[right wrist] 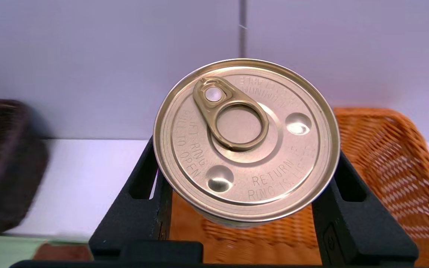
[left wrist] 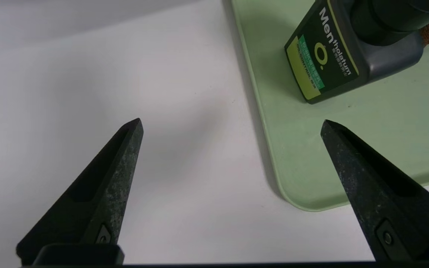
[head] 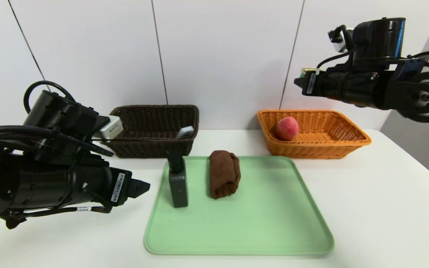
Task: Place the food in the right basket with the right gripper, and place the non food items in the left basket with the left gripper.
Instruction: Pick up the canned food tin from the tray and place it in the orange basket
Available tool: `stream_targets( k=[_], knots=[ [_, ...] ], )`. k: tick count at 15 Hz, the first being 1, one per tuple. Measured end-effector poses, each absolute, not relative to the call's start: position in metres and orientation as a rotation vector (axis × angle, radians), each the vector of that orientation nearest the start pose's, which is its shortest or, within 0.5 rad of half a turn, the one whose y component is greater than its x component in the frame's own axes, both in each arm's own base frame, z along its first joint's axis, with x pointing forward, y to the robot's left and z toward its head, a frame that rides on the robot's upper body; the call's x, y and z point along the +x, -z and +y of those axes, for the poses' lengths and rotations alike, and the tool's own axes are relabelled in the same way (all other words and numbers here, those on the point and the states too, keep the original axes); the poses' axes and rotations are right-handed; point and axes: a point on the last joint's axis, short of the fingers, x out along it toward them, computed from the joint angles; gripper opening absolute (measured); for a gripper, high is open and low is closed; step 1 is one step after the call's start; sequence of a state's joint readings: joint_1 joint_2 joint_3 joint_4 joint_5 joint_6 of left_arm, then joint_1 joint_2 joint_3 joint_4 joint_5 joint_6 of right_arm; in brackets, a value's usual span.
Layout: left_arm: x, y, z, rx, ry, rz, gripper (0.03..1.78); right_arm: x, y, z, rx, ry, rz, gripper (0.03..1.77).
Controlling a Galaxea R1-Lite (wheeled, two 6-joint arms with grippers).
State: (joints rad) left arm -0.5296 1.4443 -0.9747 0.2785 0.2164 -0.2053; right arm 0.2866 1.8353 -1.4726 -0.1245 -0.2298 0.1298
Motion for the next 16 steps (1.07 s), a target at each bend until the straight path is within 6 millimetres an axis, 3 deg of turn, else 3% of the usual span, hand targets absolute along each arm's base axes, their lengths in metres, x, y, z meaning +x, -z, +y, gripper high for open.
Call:
stream_targets(
  k=[8,16],
  knots=[
    [0.212,-0.220,-0.124,0.083,0.245,0.716,1.69,0.419,-0.229,0.038,0.100,0.116,0.434,1.00],
    [0.213,-0.215,-0.125,0.066,0.232,0.742,1.69,0.448,-0.185,0.025,0.142,0.185,0.644,1.00]
  ],
)
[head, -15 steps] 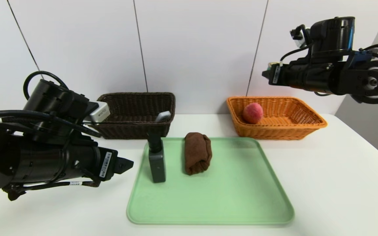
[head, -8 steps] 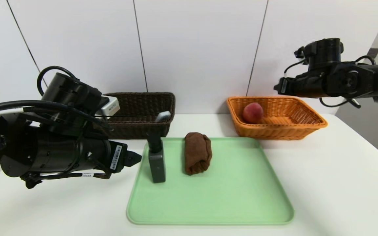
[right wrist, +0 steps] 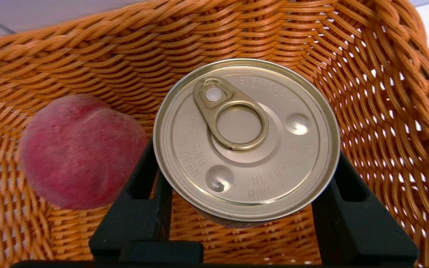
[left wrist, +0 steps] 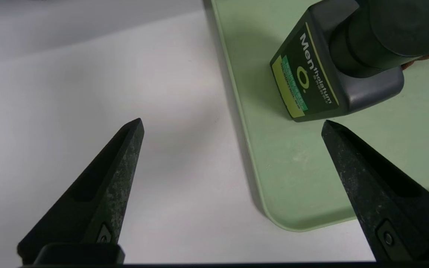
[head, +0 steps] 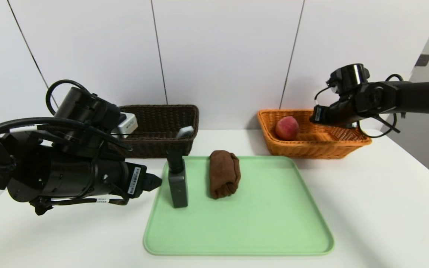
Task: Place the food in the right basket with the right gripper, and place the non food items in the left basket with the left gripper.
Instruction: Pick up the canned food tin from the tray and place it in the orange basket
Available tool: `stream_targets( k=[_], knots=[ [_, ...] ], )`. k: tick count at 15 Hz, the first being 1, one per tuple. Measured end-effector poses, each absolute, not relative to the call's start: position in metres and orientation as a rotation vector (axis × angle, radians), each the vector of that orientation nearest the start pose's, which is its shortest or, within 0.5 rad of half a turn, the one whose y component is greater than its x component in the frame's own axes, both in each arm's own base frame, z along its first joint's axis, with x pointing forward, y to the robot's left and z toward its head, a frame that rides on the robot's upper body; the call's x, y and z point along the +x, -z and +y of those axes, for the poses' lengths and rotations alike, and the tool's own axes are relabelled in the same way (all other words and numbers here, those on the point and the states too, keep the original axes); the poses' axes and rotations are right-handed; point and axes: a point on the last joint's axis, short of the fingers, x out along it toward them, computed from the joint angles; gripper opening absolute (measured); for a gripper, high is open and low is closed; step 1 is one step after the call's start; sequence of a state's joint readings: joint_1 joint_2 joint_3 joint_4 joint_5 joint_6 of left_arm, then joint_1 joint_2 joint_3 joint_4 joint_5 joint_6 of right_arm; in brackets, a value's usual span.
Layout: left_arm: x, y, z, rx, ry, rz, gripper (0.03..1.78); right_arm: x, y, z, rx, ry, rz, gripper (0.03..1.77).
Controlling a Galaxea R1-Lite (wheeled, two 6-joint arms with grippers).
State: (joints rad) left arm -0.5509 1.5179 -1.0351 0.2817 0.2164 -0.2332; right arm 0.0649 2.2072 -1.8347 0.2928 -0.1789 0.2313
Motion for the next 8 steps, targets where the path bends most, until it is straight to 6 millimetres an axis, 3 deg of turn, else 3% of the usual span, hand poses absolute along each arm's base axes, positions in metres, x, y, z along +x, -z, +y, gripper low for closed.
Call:
stream_targets(
  k=[8],
  knots=[
    [0.212,-0.215,-0.125,0.067,0.232,0.743,1.69,0.459,-0.165,0.021,0.141,0.205,0.677,1.00]
  ],
)
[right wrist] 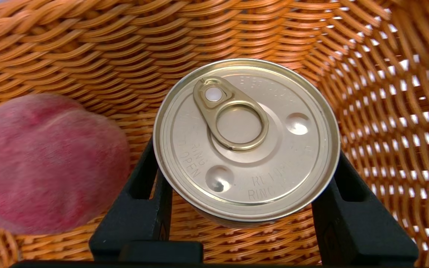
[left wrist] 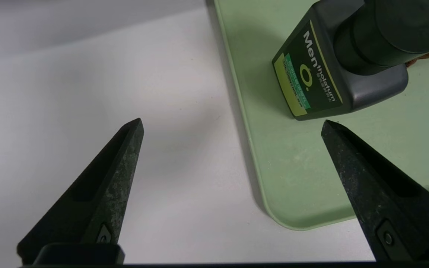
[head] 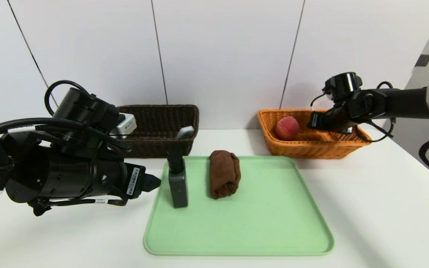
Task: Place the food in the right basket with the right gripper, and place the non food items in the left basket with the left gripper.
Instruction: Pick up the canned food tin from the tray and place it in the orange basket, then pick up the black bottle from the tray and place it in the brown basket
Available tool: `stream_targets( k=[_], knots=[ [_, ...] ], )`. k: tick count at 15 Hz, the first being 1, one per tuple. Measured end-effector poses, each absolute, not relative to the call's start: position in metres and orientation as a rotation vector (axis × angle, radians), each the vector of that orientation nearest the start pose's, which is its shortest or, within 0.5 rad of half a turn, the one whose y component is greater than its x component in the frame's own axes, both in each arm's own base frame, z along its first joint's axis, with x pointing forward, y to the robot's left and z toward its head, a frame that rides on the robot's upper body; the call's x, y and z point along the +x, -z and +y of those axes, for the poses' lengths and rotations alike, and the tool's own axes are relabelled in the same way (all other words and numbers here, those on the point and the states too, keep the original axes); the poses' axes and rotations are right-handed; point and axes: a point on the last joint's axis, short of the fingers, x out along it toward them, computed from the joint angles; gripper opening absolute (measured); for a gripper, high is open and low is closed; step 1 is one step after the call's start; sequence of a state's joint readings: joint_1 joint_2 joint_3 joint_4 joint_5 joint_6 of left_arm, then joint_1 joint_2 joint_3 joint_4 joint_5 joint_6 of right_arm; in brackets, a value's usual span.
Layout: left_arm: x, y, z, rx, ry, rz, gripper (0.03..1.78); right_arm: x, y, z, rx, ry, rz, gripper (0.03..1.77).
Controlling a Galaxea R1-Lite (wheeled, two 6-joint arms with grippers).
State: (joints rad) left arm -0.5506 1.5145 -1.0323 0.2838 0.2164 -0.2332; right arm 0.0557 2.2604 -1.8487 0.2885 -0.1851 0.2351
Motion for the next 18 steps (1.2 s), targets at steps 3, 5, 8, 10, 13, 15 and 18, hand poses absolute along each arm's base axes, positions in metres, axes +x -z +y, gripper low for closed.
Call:
stream_targets(
  k=[3,5,8,10,13,15,18],
  knots=[
    [0.213,-0.215,-0.125,0.066,0.232,0.742,1.69,0.462,-0.161,0.019,0.141,0.219,0.677,1.19],
    [0.212,-0.215,-0.125,0.066,0.232,0.742,1.69,0.464,-0.161,0.016,0.148,0.224,0.670,1.31],
    [0.212,-0.217,-0.124,0.066,0.228,0.733,1.69,0.465,-0.158,0.015,0.113,0.266,0.667,1.43],
    [0.212,-0.219,-0.124,0.063,0.230,0.727,1.69,0.465,-0.156,0.014,0.101,0.282,0.676,1.50],
    [0.209,-0.222,-0.123,0.060,0.233,0.715,1.69,0.462,-0.163,0.011,0.120,0.276,0.665,1.56],
    [0.208,-0.225,-0.121,0.054,0.233,0.703,1.69,0.456,-0.177,0.012,0.127,0.263,0.639,1.60],
    [0.204,-0.230,-0.119,0.046,0.234,0.688,1.69,0.439,-0.213,0.024,0.143,0.202,0.577,1.63]
  ],
)
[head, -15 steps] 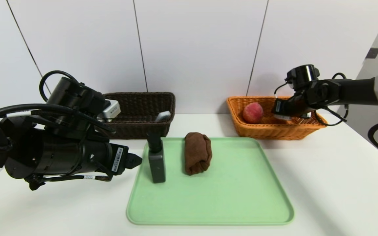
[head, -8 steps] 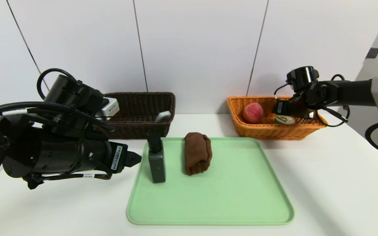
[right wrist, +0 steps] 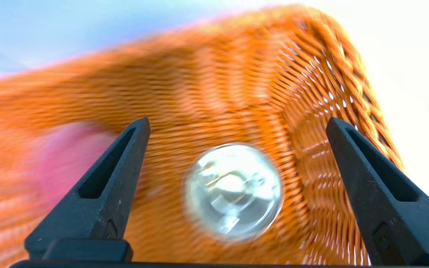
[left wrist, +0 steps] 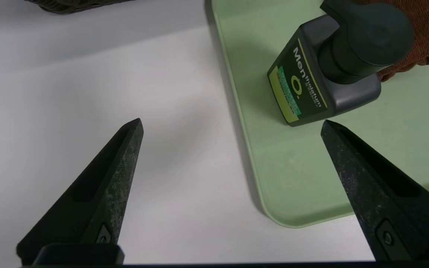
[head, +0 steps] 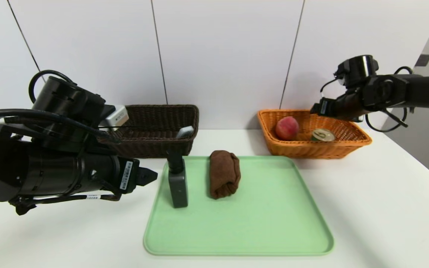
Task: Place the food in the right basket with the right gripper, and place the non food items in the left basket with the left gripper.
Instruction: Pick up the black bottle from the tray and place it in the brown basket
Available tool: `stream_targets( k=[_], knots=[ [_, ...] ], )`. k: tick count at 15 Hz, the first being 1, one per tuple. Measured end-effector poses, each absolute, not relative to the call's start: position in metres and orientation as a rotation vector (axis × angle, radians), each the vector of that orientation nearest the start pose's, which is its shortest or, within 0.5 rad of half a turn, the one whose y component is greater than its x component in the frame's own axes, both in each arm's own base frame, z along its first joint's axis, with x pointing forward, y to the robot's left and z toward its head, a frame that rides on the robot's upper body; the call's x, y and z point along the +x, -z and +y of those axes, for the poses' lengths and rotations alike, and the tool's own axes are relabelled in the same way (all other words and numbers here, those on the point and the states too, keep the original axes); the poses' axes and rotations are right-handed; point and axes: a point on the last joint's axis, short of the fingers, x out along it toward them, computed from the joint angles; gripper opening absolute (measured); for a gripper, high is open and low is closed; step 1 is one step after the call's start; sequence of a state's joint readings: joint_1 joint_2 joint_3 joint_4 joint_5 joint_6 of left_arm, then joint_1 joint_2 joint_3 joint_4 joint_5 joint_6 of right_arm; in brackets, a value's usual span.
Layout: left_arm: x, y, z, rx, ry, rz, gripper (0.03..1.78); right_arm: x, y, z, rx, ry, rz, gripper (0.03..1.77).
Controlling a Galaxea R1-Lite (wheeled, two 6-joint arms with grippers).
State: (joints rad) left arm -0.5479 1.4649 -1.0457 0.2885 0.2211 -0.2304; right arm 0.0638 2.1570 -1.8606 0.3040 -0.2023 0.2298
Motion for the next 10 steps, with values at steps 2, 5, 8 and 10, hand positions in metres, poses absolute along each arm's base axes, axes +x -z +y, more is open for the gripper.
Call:
stream_targets(
  k=[2,5,8,10],
  knots=[
    [0.202,-0.233,-0.117,0.042,0.237,0.678,1.69,0.417,-0.242,0.042,0.138,0.149,0.558,1.65],
    [0.198,-0.237,-0.115,0.035,0.239,0.661,1.69,0.379,-0.279,0.078,0.135,0.047,0.531,1.67],
    [0.193,-0.241,-0.114,0.025,0.242,0.652,1.69,0.337,-0.309,0.108,0.112,-0.054,0.533,1.68],
    [0.188,-0.247,-0.121,-0.018,0.260,0.648,1.69,0.314,-0.321,0.118,0.102,-0.087,0.543,1.69]
  ],
)
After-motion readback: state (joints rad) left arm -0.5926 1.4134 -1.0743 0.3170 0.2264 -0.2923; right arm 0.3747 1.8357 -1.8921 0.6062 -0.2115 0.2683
